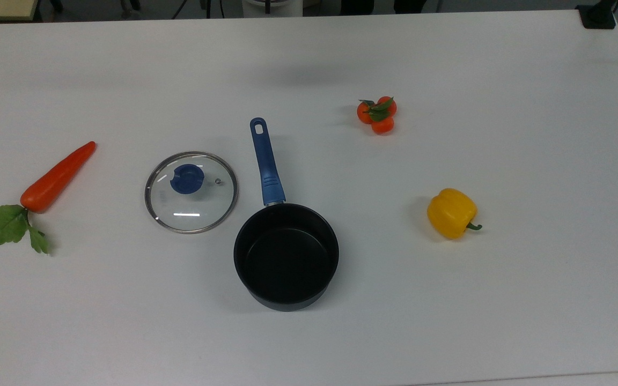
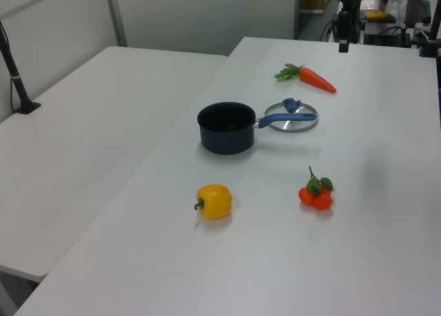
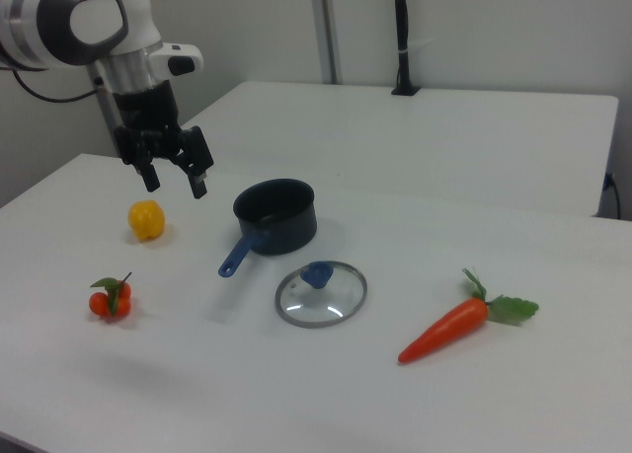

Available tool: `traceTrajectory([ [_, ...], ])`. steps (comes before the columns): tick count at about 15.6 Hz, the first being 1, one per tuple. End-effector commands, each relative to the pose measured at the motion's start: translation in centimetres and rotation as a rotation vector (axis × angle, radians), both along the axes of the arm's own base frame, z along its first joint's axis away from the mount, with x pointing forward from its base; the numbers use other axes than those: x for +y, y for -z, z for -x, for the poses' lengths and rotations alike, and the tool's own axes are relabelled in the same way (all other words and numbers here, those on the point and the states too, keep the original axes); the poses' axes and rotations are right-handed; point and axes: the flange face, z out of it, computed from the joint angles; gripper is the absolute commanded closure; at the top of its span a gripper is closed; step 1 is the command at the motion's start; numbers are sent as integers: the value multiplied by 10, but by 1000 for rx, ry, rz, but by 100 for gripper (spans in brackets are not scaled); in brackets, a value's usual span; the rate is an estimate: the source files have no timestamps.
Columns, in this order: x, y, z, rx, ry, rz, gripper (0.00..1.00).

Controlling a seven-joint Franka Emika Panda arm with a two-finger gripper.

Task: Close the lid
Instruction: 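Move the gripper down over the blue knob of the glass lid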

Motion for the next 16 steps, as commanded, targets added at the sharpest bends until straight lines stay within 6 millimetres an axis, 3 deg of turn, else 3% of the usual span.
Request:
traceTrajectory([
  [1,-8,1,2,17,13,12,0],
  [7,-11,2,1,6,28,4,0],
  [10,-38,3,-13,-79,56,-6,0],
  [16,-73,79,-21,-175,63,-4,0],
])
